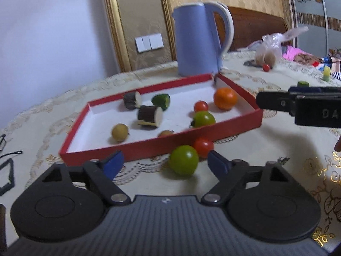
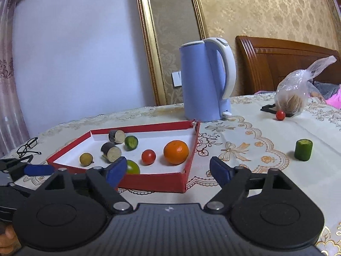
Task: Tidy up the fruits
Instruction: 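Grasp a green tomato with the left gripper while the right grasps a red cherry tomato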
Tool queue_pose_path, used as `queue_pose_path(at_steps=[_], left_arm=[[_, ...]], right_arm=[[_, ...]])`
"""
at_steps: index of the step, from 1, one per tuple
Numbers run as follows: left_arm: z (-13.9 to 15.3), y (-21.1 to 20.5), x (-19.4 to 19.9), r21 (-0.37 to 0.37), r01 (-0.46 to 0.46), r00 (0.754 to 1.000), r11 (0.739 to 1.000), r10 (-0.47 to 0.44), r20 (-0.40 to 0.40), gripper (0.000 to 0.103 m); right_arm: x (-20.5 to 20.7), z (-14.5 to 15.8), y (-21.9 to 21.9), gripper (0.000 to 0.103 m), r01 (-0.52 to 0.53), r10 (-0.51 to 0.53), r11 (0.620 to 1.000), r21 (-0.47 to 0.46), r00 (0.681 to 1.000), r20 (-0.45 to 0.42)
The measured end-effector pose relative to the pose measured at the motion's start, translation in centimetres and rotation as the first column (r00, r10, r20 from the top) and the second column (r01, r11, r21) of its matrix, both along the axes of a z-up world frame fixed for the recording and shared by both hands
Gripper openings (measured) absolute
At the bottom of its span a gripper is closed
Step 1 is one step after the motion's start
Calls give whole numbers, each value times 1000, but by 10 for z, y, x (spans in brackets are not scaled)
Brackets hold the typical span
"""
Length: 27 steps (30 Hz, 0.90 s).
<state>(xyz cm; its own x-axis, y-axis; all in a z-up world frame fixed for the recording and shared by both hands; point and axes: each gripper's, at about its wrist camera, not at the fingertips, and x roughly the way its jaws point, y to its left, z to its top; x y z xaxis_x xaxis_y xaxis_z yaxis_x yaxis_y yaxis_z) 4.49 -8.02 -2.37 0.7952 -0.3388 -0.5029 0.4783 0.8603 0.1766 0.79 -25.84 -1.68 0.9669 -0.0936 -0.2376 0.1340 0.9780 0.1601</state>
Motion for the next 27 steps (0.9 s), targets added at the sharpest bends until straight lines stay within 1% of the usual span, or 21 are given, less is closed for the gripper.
queue_pose_path(at_steps=[2, 3, 5, 6, 8, 10, 11, 15, 20, 22, 24, 25, 27], left_arm=[[-4, -4, 3, 10, 8, 1000, 1000, -8, -15, 69], [-6, -4, 5, 13, 12, 1000, 1000, -12, -26, 65], [-8, -5, 8, 14, 21, 998, 1000, -20, -51, 51], [-9, -6, 10, 11, 24, 998, 1000, -23, -65, 48], [-11, -6, 14, -7, 37, 995, 999, -37, -95, 37], [-10, -5, 16, -28, 46, 993, 999, -48, -108, 32], [-10, -4, 17, -37, 49, 992, 998, -53, -115, 31], [-9, 2, 16, -65, 28, 992, 998, -35, -118, 30], [1, 25, 7, -92, -48, 997, 995, 43, -59, 30], [5, 34, 6, -81, -93, 995, 992, 91, -31, 30], [9, 45, 6, -69, -141, 990, 988, 141, -8, 30], [10, 50, 6, -68, -160, 987, 985, 161, -2, 30], [13, 62, 7, -74, -189, 982, 979, 190, 3, 30]], right_arm=[[-1, 0, 0, 88, -3, 3, 1000, -4, 1000, 8], [-1, 0, 0, 90, -2, 2, 1000, -2, 1000, 11], [-1, 0, -1, 91, 3, -3, 1000, 3, 1000, 10], [-1, 0, -1, 91, 5, -5, 1000, 5, 1000, 9], [1, 0, -2, 91, 6, -6, 1000, 8, 1000, 2], [2, -1, -2, 92, 3, -3, 1000, 8, 1000, -5], [2, -1, -2, 92, -4, 4, 1000, 8, 1000, -7], [4, -1, 2, 92, -20, 20, 1000, -15, 1000, -19], [8, -1, 11, 92, -30, 27, 998, -62, 999, -46], [9, -1, 17, 92, -47, 43, 994, -94, 998, -50], [9, -1, 29, 92, -95, 87, 984, -149, 994, -60], [11, -2, 35, 92, -131, 120, 979, -156, 990, -77], [18, -3, 45, 91, -205, 189, 970, -131, 974, -122]])
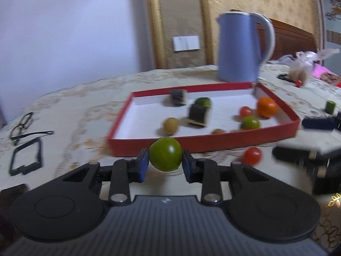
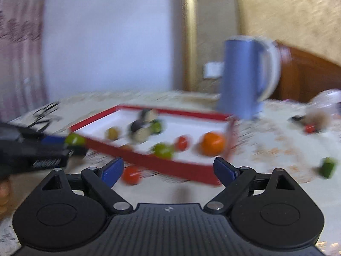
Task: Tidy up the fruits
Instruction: 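Grasp a green tomato with the left gripper while the right grasps a red cherry tomato, then lower the green tomato into the red box and open the left gripper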
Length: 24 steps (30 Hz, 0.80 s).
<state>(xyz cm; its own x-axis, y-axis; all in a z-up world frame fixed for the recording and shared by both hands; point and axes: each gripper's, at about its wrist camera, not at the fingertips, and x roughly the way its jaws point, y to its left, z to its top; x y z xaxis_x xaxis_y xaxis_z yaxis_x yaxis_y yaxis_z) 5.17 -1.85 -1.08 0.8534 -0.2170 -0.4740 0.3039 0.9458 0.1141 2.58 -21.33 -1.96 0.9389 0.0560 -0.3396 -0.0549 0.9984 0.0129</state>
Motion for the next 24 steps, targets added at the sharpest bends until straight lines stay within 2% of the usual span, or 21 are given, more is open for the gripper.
queue_pose_path(at_steps=[2, 5, 8, 11, 13, 15, 18, 24], left_arm=[[2, 9, 0, -11, -14, 1000, 1000, 14, 1, 30], [4, 18, -4, -15, -27, 1000, 1000, 28, 14, 30], [2, 20, -7, -11, -27, 999, 1000, 27, 20, 30], [0, 20, -8, -6, -24, 999, 1000, 24, 23, 30], [-1, 19, -9, -4, -23, 999, 1000, 23, 22, 30], [-1, 18, -9, -3, -23, 1000, 1000, 23, 22, 30], [-1, 18, -9, 1, -25, 999, 1000, 25, 22, 30], [0, 9, -7, 23, -30, 999, 999, 29, 21, 30]], right_arm=[[10, -3, 12, 89, -57, 56, 998, -15, 997, -53], [23, -5, 26, 84, -75, 70, 995, -58, 994, -90], [37, -8, 30, 71, -95, 89, 995, -43, 986, -141], [49, -11, 30, 56, -107, 100, 994, -28, 977, -190], [49, -12, 30, 34, -108, 101, 994, -26, 975, -199], [46, -13, 31, 27, -121, 113, 992, -31, 973, -203], [37, -12, 34, 27, -132, 121, 990, -44, 974, -191], [8, -7, 26, 27, -141, 139, 990, -5, 982, -127]])
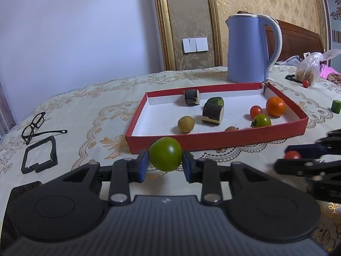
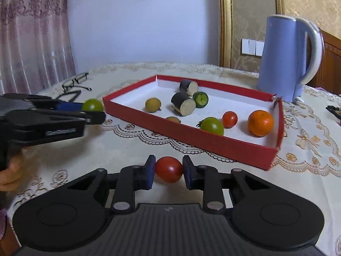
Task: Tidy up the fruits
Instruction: 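Lower the green tomato into the red box and open the left gripper, then carry the red cherry tomato into the red box and open the right gripper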
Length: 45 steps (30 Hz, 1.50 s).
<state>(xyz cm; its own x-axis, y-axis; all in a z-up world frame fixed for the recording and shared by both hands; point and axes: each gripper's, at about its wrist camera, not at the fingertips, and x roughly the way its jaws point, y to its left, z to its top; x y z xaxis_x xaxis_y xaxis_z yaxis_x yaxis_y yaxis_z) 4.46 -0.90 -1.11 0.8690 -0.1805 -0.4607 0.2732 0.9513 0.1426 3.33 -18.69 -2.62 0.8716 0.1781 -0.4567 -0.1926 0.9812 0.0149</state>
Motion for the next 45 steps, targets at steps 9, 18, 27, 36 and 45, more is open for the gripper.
queue_pose_path(at_steps=[9, 18, 27, 36, 45], left_arm=[[6, -24, 11, 63, -24, 1000, 998, 24, 11, 30], [12, -42, 31, 113, -55, 998, 992, 53, 26, 31], [10, -53, 64, 125, -80, 996, 989, 83, -18, 31], [6, -68, 105, 165, -121, 991, 979, 128, -36, 31], [10, -84, 133, 184, -155, 986, 971, 164, -34, 60]], right_arm=[[-27, 7, -22, 27, 22, -25, 999, 49, 998, 57], [-35, 5, -31, 27, 16, -21, 997, 73, 997, 71], [-40, 5, -37, 27, 19, -26, 996, 87, 997, 78], [-43, 5, -43, 27, 26, -34, 995, 97, 996, 80], [-42, 2, -45, 27, 26, -35, 993, 111, 997, 74]])
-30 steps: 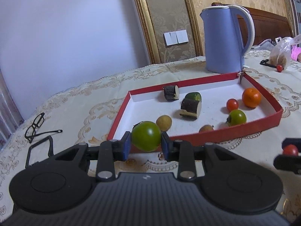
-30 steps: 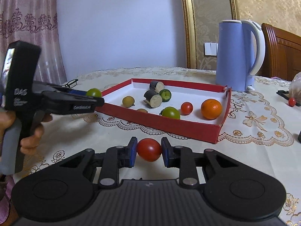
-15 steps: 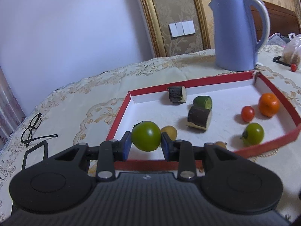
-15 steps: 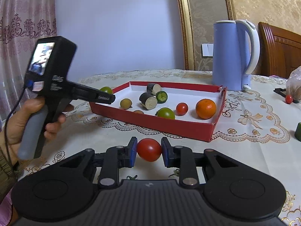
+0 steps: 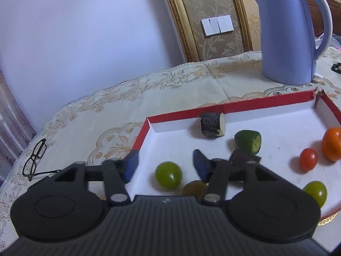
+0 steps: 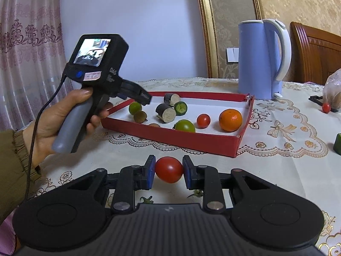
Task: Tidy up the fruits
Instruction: 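Carry the red cherry tomato into the red box and open the right gripper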
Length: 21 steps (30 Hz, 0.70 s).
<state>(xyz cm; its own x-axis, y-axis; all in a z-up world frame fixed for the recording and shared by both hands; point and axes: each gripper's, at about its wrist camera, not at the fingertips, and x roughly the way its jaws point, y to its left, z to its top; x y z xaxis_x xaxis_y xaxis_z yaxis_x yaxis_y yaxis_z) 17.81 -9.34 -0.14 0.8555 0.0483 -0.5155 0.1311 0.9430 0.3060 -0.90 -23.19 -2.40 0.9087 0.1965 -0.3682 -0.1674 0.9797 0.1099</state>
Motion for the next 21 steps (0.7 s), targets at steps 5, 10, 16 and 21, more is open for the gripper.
queue_pose_path(at_steps=[5, 10, 16, 21], left_arm=[[0, 12, -22, -30, -23, 1000, 999, 23, 7, 77], [-6, 41, -50, -131, -61, 998, 990, 59, -20, 82], [-6, 69, -83, -202, -96, 994, 975, 103, 26, 92], [-1, 90, -102, -265, -112, 990, 958, 132, 56, 94]], right_arm=[[1, -2, -2, 27, 6, -6, 1000, 8, 1000, -2], [2, -2, 4, 27, -3, 3, 1000, 1, 1000, 0], [4, -2, 15, 27, -15, 15, 1000, -15, 1000, -1], [5, -1, 23, 27, -24, 24, 999, -25, 1000, -2]])
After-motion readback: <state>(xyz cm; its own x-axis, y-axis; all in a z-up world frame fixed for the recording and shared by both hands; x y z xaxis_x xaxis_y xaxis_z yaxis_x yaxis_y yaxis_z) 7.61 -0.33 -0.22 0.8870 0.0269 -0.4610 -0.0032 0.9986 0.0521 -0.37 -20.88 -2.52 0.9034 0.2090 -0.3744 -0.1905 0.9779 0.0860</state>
